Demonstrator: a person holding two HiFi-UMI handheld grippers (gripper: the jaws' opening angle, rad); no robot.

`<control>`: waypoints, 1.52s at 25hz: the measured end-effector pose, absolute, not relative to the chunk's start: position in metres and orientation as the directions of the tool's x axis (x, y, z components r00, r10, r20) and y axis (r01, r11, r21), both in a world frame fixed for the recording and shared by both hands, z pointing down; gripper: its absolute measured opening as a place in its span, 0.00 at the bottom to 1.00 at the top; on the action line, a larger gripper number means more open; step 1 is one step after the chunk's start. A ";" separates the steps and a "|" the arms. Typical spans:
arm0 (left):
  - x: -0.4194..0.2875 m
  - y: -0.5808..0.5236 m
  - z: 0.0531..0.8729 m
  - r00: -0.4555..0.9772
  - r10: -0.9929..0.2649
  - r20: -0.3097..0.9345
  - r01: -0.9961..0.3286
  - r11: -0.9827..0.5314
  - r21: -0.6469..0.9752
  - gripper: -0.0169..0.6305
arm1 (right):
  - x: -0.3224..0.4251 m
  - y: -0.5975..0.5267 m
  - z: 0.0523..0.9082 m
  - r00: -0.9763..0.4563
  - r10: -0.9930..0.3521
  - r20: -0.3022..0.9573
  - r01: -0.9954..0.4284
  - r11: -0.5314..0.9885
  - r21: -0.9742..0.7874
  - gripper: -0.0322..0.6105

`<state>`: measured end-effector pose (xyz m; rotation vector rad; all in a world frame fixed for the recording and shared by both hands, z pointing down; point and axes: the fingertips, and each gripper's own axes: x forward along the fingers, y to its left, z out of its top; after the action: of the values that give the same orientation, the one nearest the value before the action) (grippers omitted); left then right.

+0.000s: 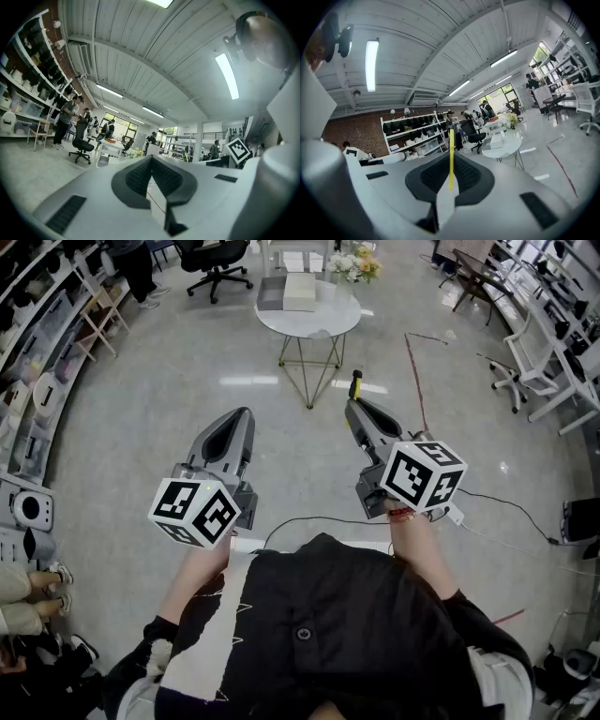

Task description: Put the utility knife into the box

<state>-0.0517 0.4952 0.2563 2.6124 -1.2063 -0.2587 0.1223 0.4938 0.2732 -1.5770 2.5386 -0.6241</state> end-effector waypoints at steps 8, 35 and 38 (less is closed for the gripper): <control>-0.058 0.496 0.258 0.635 -0.770 -0.060 -0.724 -0.621 0.299 0.04 | 0.121 0.492 0.271 -0.458 -0.880 0.121 -0.838 0.383 -0.388 0.10; -0.145 0.452 0.305 0.607 -0.795 0.015 -0.746 -0.563 0.356 0.04 | 0.034 0.439 0.304 -0.494 -0.855 0.161 -0.827 0.404 -0.390 0.10; -0.146 0.435 0.307 0.604 -0.797 0.010 -0.748 -0.562 0.353 0.04 | 0.032 0.419 0.311 -0.503 -0.847 0.174 -0.828 0.413 -0.379 0.10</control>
<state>-0.1462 0.4349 0.3068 2.5122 -1.2517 -0.2151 0.0321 0.4191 0.3112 -1.5433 2.6031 -0.6585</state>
